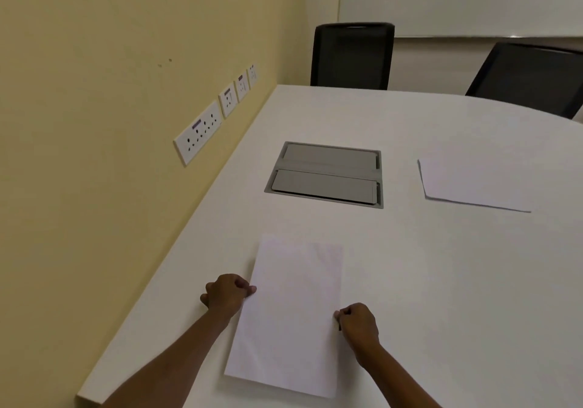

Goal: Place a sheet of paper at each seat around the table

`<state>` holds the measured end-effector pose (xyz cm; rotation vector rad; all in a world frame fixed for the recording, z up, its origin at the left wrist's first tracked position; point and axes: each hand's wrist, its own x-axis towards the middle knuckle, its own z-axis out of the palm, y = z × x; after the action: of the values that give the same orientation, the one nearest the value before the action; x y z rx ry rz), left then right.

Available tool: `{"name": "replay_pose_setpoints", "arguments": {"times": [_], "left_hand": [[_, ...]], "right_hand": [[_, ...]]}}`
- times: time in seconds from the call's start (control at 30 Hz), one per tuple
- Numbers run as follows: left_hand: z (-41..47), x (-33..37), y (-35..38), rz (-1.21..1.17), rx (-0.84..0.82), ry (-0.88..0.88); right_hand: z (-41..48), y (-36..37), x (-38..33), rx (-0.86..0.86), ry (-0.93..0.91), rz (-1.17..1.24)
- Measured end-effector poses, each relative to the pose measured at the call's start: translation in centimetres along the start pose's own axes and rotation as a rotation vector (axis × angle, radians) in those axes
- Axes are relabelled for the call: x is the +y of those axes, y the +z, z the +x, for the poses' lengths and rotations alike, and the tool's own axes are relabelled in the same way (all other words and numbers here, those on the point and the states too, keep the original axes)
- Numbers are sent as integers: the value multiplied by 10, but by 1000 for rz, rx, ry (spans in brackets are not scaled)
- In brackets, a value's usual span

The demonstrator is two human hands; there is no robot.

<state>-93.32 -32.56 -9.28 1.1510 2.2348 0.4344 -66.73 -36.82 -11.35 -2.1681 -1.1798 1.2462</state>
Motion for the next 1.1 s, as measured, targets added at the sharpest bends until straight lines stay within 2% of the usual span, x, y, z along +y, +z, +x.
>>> {"name": "replay_pose_setpoints", "arguments": {"times": [0.47,0.8,0.97,1.1], "left_hand": [[27,-8,41,155,-13,16],[30,-12,39,242,29,60],[10,-1,31,303,103,245],[-18,14,25,353,112,462]], "right_hand": [[14,15,12,48,90,-105],[6,4,5,50,79,-172],[-9,-23,2,79,66,-178],[-33,-44,-10,73,-38,-128]]}}
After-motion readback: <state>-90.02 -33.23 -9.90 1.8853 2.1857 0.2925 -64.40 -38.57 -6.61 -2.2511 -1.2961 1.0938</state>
